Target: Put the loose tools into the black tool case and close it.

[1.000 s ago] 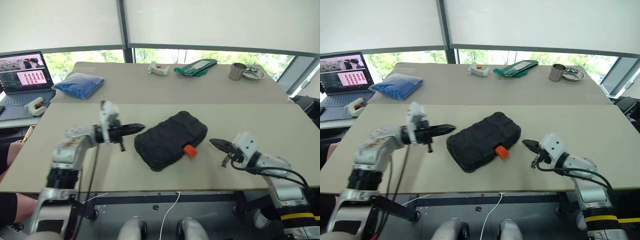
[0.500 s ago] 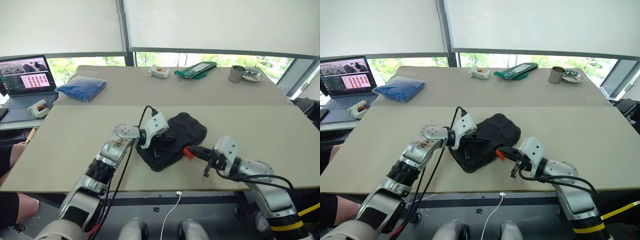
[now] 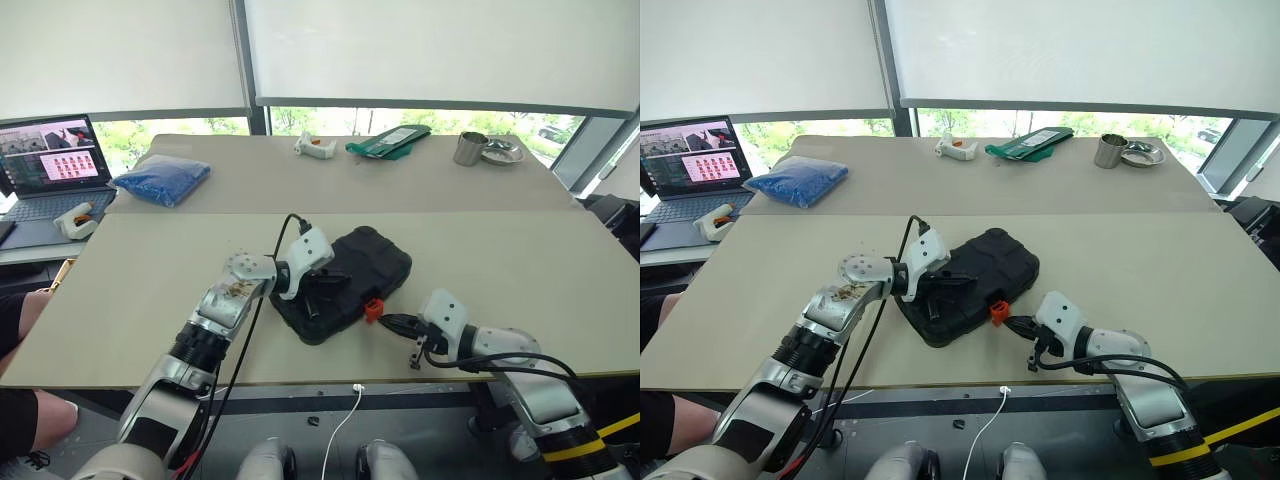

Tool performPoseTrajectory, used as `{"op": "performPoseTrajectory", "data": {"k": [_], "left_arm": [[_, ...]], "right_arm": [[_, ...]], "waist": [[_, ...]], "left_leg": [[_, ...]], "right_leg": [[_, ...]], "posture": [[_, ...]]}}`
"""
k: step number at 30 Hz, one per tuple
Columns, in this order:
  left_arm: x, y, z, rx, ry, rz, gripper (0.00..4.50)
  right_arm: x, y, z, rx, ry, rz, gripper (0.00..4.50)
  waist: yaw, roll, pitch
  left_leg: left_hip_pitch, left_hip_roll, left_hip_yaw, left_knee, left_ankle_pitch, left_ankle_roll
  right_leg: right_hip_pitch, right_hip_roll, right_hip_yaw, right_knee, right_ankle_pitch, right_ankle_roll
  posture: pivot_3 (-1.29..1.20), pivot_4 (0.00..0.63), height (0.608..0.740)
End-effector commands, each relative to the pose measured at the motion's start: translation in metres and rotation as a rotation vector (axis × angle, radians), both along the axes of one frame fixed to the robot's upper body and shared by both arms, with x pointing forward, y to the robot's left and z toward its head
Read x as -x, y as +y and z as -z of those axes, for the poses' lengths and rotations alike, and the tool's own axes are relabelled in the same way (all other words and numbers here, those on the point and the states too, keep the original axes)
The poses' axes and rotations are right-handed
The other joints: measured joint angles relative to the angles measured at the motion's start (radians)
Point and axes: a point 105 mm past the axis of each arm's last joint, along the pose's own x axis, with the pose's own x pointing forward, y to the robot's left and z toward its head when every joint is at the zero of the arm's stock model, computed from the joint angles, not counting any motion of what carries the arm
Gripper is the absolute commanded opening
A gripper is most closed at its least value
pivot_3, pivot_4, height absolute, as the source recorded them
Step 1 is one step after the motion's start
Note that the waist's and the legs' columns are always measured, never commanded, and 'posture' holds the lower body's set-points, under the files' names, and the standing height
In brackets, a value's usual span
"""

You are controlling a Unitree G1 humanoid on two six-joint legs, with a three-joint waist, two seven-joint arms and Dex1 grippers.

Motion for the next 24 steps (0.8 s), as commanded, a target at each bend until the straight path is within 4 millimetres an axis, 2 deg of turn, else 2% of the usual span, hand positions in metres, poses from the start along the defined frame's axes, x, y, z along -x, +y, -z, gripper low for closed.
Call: {"op": "performPoseTrajectory", "data": {"k": [1, 6, 10, 17, 24], "left_arm": [[0.004, 0.010, 0.037, -0.067, 0.124, -0.049, 0.02], [0.005, 0.011, 0.039, -0.082, 0.165, -0.055, 0.02], [0.007, 0.000, 0.029, -0.045, 0.180, -0.042, 0.02], [0.001, 0.002, 0.029, -0.040, 0.194, -0.085, 0.02], [0.004, 0.002, 0.035, -0.048, 0.221, -0.078, 0.02]], "right_arm": [[-0.004, 0.001, -0.005, -0.001, -0.039, 0.014, 0.00], [-0.012, 0.006, -0.005, -0.027, -0.031, 0.027, 0.00], [-0.020, 0.013, -0.007, -0.064, -0.034, 0.018, 0.00], [-0.023, 0.027, -0.025, -0.183, -0.059, -0.029, 0.00], [-0.025, 0.025, -0.048, -0.260, -0.126, -0.022, 0.00]], "waist": [[0.000, 0.000, 0.000], [-0.002, 0.000, 0.000], [-0.002, 0.000, -0.001], [-0.006, 0.000, 0.000], [-0.012, 0.000, 0.000]], "left_leg": [[0.000, 0.000, 0.000, 0.000, 0.000, 0.000], [0.000, 0.000, 0.000, 0.000, 0.000, 0.000], [0.000, 0.000, 0.000, 0.000, 0.000, 0.000], [-0.001, 0.000, 0.000, 0.000, 0.000, 0.000], [-0.001, 0.001, 0.000, -0.001, 0.000, 0.000]], "right_leg": [[0.000, 0.000, 0.000, 0.000, 0.000, 0.000], [0.000, 0.000, 0.000, 0.000, 0.000, 0.000], [0.000, 0.000, 0.000, 0.000, 0.000, 0.000], [-0.001, 0.000, 0.000, 0.000, 0.000, 0.000], [-0.002, 0.001, 0.000, 0.000, 0.000, 0.000]], "posture": [[0.00, 0.150, 0.740], [0.00, 0.150, 0.740], [0.00, 0.150, 0.740], [0.00, 0.150, 0.740], [0.00, 0.150, 0.740]]}}
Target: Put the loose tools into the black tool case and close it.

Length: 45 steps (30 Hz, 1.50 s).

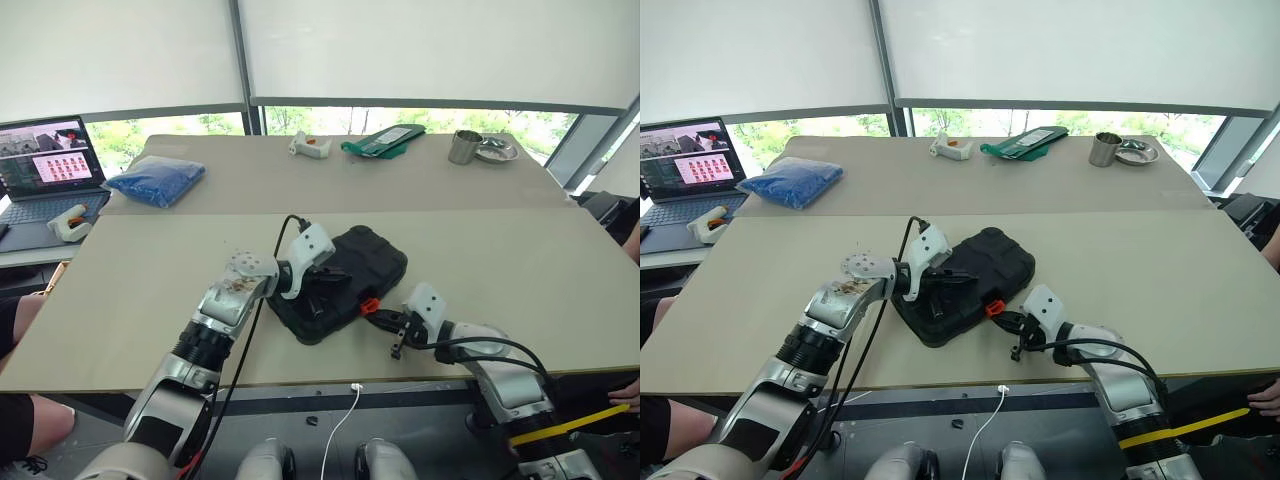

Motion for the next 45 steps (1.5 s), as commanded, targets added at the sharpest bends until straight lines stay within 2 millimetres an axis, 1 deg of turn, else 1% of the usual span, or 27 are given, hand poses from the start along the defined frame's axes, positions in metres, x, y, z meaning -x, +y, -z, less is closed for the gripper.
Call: {"op": "performPoseTrajectory", "data": {"k": [1, 3, 6, 8, 11, 17, 20, 23, 25, 27, 29, 31, 33, 42, 45], "left_arm": [[0.006, 0.005, 0.035, -0.056, 0.142, -0.026, 0.02], [0.007, 0.004, 0.036, -0.051, 0.153, -0.025, 0.02], [0.009, 0.003, 0.040, -0.065, 0.163, -0.019, 0.02], [0.009, 0.003, 0.040, -0.067, 0.168, -0.019, 0.02], [0.008, 0.005, 0.040, -0.071, 0.173, -0.020, 0.02], [0.005, 0.009, 0.040, -0.074, 0.175, -0.038, 0.02], [0.004, 0.010, 0.037, -0.061, 0.171, -0.049, 0.02], [0.004, 0.013, 0.038, -0.058, 0.172, -0.054, 0.02], [0.004, 0.014, 0.039, -0.056, 0.173, -0.058, 0.02], [0.005, 0.014, 0.038, -0.047, 0.167, -0.053, 0.02], [0.006, 0.014, 0.038, -0.043, 0.161, -0.052, 0.02], [0.006, 0.015, 0.038, -0.043, 0.156, -0.052, 0.02], [0.006, 0.015, 0.038, -0.042, 0.153, -0.051, 0.02], [0.003, 0.017, 0.026, -0.006, 0.104, -0.053, 0.02], [0.003, 0.015, 0.022, 0.035, 0.071, -0.055, 0.02]], "right_arm": [[-0.005, 0.006, -0.061, -0.153, -0.189, -0.029, 0.00], [-0.004, 0.006, -0.064, -0.169, -0.187, -0.036, 0.00], [-0.004, 0.006, -0.060, -0.160, -0.163, -0.038, 0.00], [-0.003, 0.006, -0.063, -0.198, -0.142, -0.043, 0.00], [-0.001, 0.005, -0.065, -0.200, -0.135, -0.052, 0.00], [-0.008, 0.002, -0.052, -0.147, -0.106, -0.028, 0.00], [-0.006, -0.005, -0.057, -0.158, -0.119, -0.029, 0.00], [0.007, -0.013, -0.061, -0.160, -0.099, -0.068, 0.00], [0.013, -0.017, -0.057, -0.143, -0.061, -0.072, 0.00], [0.015, -0.021, -0.046, -0.109, -0.026, -0.053, 0.00], [0.012, -0.023, -0.036, -0.079, 0.006, -0.016, 0.00], [0.005, -0.019, -0.027, -0.057, 0.020, 0.001, 0.00], [0.001, -0.012, -0.025, -0.063, 0.027, -0.001, 0.00], [-0.020, 0.010, -0.028, -0.123, -0.003, -0.005, 0.00], [-0.020, 0.013, -0.029, -0.126, -0.004, -0.019, 0.00]], "waist": [[-0.001, 0.000, 0.000], [-0.004, 0.000, 0.000], [-0.011, 0.000, 0.000], [-0.013, 0.000, 0.000], [-0.013, 0.000, 0.000], [-0.010, 0.000, 0.000], [-0.008, 0.000, 0.000], [-0.005, 0.000, 0.000], [-0.003, 0.000, 0.000], [-0.004, 0.000, 0.000], [-0.006, 0.000, 0.000], [-0.008, 0.000, 0.000], [-0.011, 0.001, -0.001], [-0.018, 0.001, -0.001], [-0.020, 0.001, 0.000]], "left_leg": [[0.000, 0.000, 0.000, 0.000, 0.000, 0.000], [-0.001, 0.000, 0.000, 0.000, 0.000, 0.000], [-0.001, 0.000, 0.000, -0.001, 0.000, 0.000], [0.000, 0.001, 0.000, -0.001, 0.000, 0.000], [0.000, 0.001, 0.000, -0.001, -0.001, -0.002], [0.000, 0.001, -0.001, -0.002, -0.003, -0.004], [0.000, 0.000, -0.001, -0.002, -0.002, -0.004], [0.000, 0.000, -0.001, -0.002, -0.003, -0.004], [0.000, 0.000, -0.001, -0.002, -0.003, -0.003], [0.000, 0.000, -0.001, -0.002, -0.003, -0.003], [0.001, 0.001, -0.001, -0.002, -0.003, -0.004], [0.001, 0.001, -0.001, -0.003, -0.003, -0.004], [0.001, 0.001, -0.001, -0.003, -0.004, -0.005], [0.001, 0.001, 0.000, -0.003, -0.003, -0.004], [0.001, 0.002, 0.000, -0.003, -0.003, -0.004]], "right_leg": [[0.000, 0.000, 0.000, 0.000, 0.000, 0.000], [-0.001, 0.000, 0.000, 0.000, 0.000, 0.000], [-0.001, 0.000, 0.000, 0.000, 0.000, 0.001], [-0.001, 0.000, 0.000, 0.000, 0.001, 0.001], [0.000, 0.000, 0.000, 0.000, 0.000, 0.001], [0.000, 0.000, -0.001, -0.001, -0.001, 0.000], [0.000, 0.000, -0.001, -0.001, -0.001, 0.000], [0.000, 0.000, -0.001, -0.001, -0.001, 0.000], [0.000, 0.000, -0.001, -0.002, -0.001, 0.001], [0.001, 0.000, -0.001, -0.002, -0.001, 0.000], [0.001, 0.000, -0.001, -0.002, -0.002, 0.000], [0.001, 0.000, -0.001, -0.002, -0.002, 0.000], [0.001, 0.000, -0.001, -0.002, -0.002, 0.000], [0.000, 0.000, 0.000, -0.002, -0.001, -0.001], [-0.001, 0.001, 0.000, -0.002, 0.000, -0.002]], "posture": [[0.00, 0.150, 0.740], [0.00, 0.150, 0.740], [0.00, 0.150, 0.740], [0.00, 0.150, 0.740], [0.00, 0.150, 0.740], [0.00, 0.150, 0.740], [0.00, 0.150, 0.740], [0.00, 0.150, 0.740], [0.00, 0.150, 0.740], [0.00, 0.150, 0.740], [0.00, 0.150, 0.740], [0.00, 0.150, 0.740], [0.00, 0.150, 0.740], [0.00, 0.150, 0.740], [0.00, 0.150, 0.740]]}}
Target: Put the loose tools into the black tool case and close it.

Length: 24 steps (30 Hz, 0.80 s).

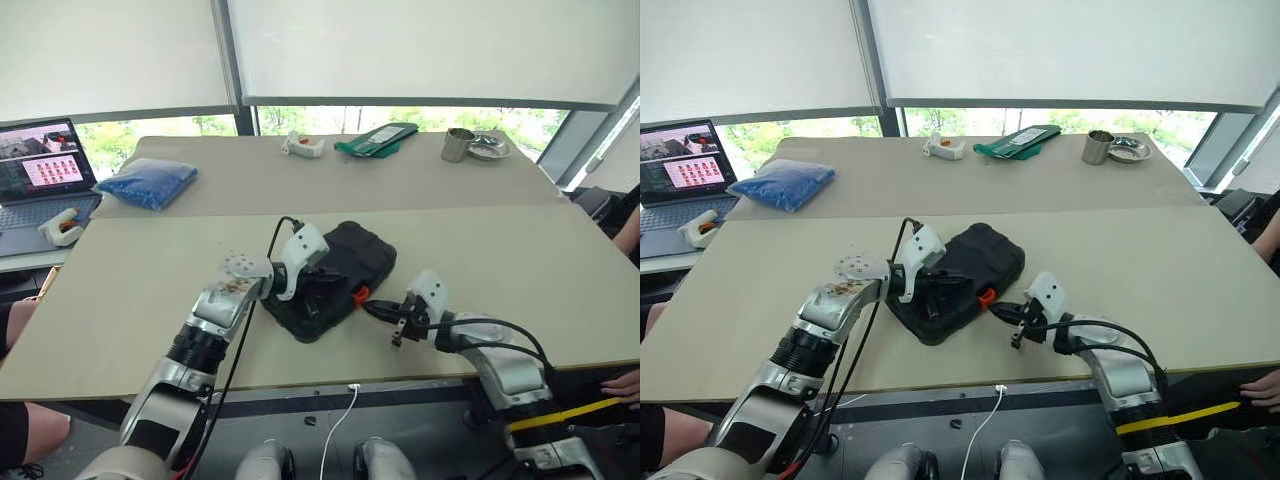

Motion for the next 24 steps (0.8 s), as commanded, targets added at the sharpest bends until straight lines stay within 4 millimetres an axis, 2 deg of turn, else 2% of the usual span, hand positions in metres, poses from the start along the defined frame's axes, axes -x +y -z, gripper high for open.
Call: {"op": "performPoseTrajectory", "data": {"k": [1, 3, 5, 6, 7, 8, 13, 16, 17, 18, 19, 20, 24], "left_arm": [[0.002, 0.004, 0.017, 0.033, 0.041, -0.026, 0.02], [0.001, 0.005, 0.002, 0.127, 0.002, -0.032, 0.02], [0.002, 0.018, -0.016, 0.187, -0.098, -0.036, 0.55], [0.001, 0.029, -0.024, 0.185, -0.179, -0.058, 0.67], [0.002, 0.038, -0.031, 0.194, -0.222, -0.068, 1.10], [0.005, 0.047, -0.035, 0.201, -0.246, -0.074, 1.46], [0.022, 0.117, -0.044, 0.133, -0.285, -0.164, 3.29], [0.033, 0.164, -0.036, 0.021, -0.301, -0.282, 4.44], [0.039, 0.181, -0.031, -0.031, -0.319, -0.328, 4.50], [0.044, 0.191, -0.029, -0.065, -0.332, -0.353, 4.50], [0.051, 0.201, -0.025, -0.086, -0.341, -0.376, 4.50], [0.057, 0.209, -0.021, -0.104, -0.343, -0.392, 4.50], [0.079, 0.227, 0.000, -0.159, -0.326, -0.435, 4.50]], "right_arm": [[-0.002, 0.008, -0.024, -0.019, -0.095, -0.043, 0.00], [0.007, 0.004, -0.024, -0.005, -0.097, -0.072, 0.00], [0.017, -0.008, -0.030, 0.003, -0.110, -0.092, 0.00], [0.021, -0.014, -0.035, 0.001, -0.126, -0.099, 0.00], [0.025, -0.018, -0.041, -0.004, -0.147, -0.107, 0.00], [0.028, -0.022, -0.046, -0.008, -0.163, -0.109, 0.29], [0.037, -0.053, -0.062, 0.063, -0.235, -0.093, 1.84], [0.039, -0.078, -0.066, 0.116, -0.304, -0.060, 2.94], [0.041, -0.086, -0.065, 0.143, -0.333, -0.061, 3.30], [0.043, -0.092, -0.064, 0.160, -0.352, -0.065, 3.53], [0.044, -0.100, -0.061, 0.184, -0.361, -0.063, 4.02], [0.044, -0.106, -0.060, 0.194, -0.368, -0.056, 4.31], [0.042, -0.122, -0.051, 0.201, -0.309, -0.024, 4.42]], "waist": [[0.000, 0.000, 0.000], [0.004, 0.000, 0.000], [0.007, 0.000, 0.000], [0.007, 0.000, 0.000], [0.007, 0.000, 0.000], [0.007, 0.000, 0.000], [0.007, -0.001, 0.003], [0.011, -0.001, 0.004], [0.014, 0.000, 0.004], [0.015, 0.000, 0.005], [0.016, 0.000, 0.005], [0.019, 0.001, 0.006], [0.029, 0.001, 0.007]], "left_leg": [[0.000, 0.000, 0.000, 0.000, 0.000, 0.000], [0.000, 0.000, 0.000, 0.000, 0.000, 0.000], [-0.002, 0.000, 0.000, 0.000, 0.000, 0.000], [-0.003, 0.000, 0.000, 0.000, 0.000, 0.001], [-0.005, 0.000, 0.000, 0.000, 0.000, 0.001], [-0.007, 0.000, 0.000, 0.000, 0.000, 0.001], [-0.013, 0.000, 0.001, 0.000, 0.000, 0.002], [-0.013, 0.000, 0.001, 0.000, 0.000, 0.002], [-0.013, 0.000, 0.001, 0.000, 0.000, 0.002], [-0.013, 0.000, 0.001, -0.001, -0.001, 0.002], [-0.013, 0.000, 0.001, -0.001, -0.001, 0.002], [-0.013, 0.000, 0.001, -0.001, -0.002, 0.002], [-0.014, 0.000, 0.002, -0.002, -0.007, -0.003]], "right_leg": [[0.000, 0.000, 0.000, 0.000, 0.000, 0.000], [0.000, 0.000, 0.000, 0.000, 0.000, 0.000], [-0.002, -0.001, 0.000, 0.000, 0.001, 0.001], [-0.003, -0.001, 0.000, 0.000, 0.001, 0.003], [-0.004, -0.001, 0.000, -0.001, 0.001, 0.003], [-0.006, -0.001, 0.000, -0.001, 0.002, 0.004], [-0.013, 0.000, 0.000, 0.000, 0.006, -0.001], [-0.013, 0.000, -0.001, -0.001, 0.004, 0.000], [-0.013, -0.001, -0.001, -0.002, 0.002, 0.003], [-0.012, -0.001, -0.001, -0.004, -0.001, 0.002], [-0.012, -0.001, -0.001, -0.005, -0.001, 0.001], [-0.012, -0.001, -0.001, -0.007, -0.001, 0.001], [-0.013, -0.003, -0.001, -0.011, 0.002, -0.004]], "posture": [[0.00, 0.150, 0.740], [0.00, 0.150, 0.740], [0.00, 0.150, 0.740], [0.00, 0.150, 0.740], [0.00, 0.150, 0.740], [0.00, 0.150, 0.740], [0.00, 0.150, 0.740], [0.00, 0.150, 0.740], [0.00, 0.150, 0.740], [0.00, 0.150, 0.740], [0.00, 0.150, 0.740], [0.00, 0.150, 0.740], [0.00, 0.150, 0.740]]}}
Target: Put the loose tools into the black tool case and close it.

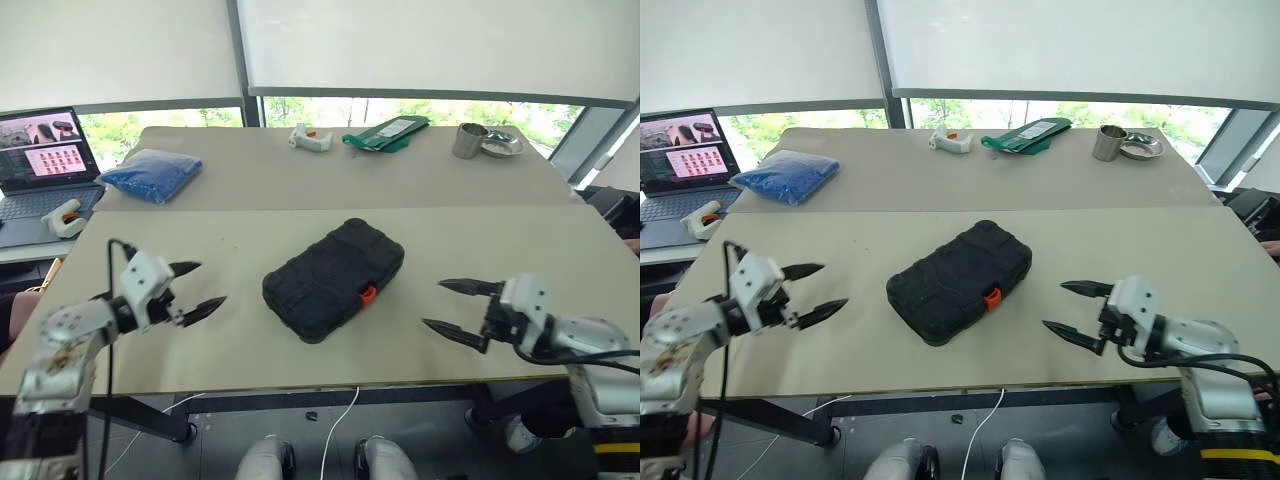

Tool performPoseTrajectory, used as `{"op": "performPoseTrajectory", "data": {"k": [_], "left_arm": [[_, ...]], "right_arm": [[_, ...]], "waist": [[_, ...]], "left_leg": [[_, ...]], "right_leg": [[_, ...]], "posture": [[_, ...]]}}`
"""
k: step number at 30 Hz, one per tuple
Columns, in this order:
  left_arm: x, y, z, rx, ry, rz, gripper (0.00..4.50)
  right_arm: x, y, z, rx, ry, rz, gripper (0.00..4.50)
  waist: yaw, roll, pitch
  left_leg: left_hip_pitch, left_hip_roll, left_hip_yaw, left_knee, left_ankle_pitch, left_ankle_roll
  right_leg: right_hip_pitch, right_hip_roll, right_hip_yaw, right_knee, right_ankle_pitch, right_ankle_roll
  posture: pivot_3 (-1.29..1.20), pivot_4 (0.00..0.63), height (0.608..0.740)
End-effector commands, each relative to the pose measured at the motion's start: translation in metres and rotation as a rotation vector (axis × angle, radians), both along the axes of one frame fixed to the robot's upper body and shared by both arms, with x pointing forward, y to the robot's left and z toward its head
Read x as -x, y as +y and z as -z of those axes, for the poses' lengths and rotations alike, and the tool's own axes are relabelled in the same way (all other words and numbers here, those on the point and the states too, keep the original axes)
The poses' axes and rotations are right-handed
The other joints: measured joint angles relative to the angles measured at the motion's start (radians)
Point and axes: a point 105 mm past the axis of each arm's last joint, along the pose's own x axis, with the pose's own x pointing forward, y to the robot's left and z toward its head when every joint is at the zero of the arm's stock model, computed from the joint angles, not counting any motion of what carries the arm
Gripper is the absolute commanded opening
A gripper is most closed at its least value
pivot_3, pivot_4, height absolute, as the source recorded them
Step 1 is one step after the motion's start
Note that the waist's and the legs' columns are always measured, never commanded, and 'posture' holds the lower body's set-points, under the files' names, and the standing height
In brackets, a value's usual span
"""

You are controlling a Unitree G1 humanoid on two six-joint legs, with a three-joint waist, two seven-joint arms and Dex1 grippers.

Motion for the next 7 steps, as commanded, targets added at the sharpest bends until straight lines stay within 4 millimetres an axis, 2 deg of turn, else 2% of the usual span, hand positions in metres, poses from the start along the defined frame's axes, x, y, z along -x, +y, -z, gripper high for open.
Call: {"op": "performPoseTrajectory", "data": {"k": [1, 4, 7], "left_arm": [[0.013, 0.011, -0.003, -0.046, -0.055, -0.030, 4.50], [0.022, 0.019, 0.009, -0.068, -0.042, -0.073, 4.50], [0.020, 0.020, 0.009, -0.053, -0.050, -0.096, 4.50]], "right_arm": [[-0.002, -0.012, -0.006, 0.032, -0.045, 0.015, 4.42], [-0.004, -0.013, 0.000, 0.056, -0.047, 0.019, 4.42], [-0.011, -0.015, -0.001, 0.051, -0.064, 0.043, 4.42]], "waist": [[0.005, 0.000, 0.000], [0.006, 0.000, 0.000], [0.007, 0.001, 0.001]], "left_leg": [[0.000, 0.000, 0.000, 0.000, 0.000, 0.000], [0.000, 0.000, 0.000, 0.000, -0.001, -0.002], [0.000, 0.000, 0.000, 0.000, -0.001, -0.002]], "right_leg": [[-0.001, 0.000, 0.000, 0.000, 0.001, -0.002], [-0.002, -0.001, 0.000, 0.000, 0.001, -0.001], [-0.001, 0.000, -0.001, 0.000, 0.000, 0.000]], "posture": [[0.00, 0.150, 0.740], [0.00, 0.150, 0.740], [0.00, 0.150, 0.740]]}}
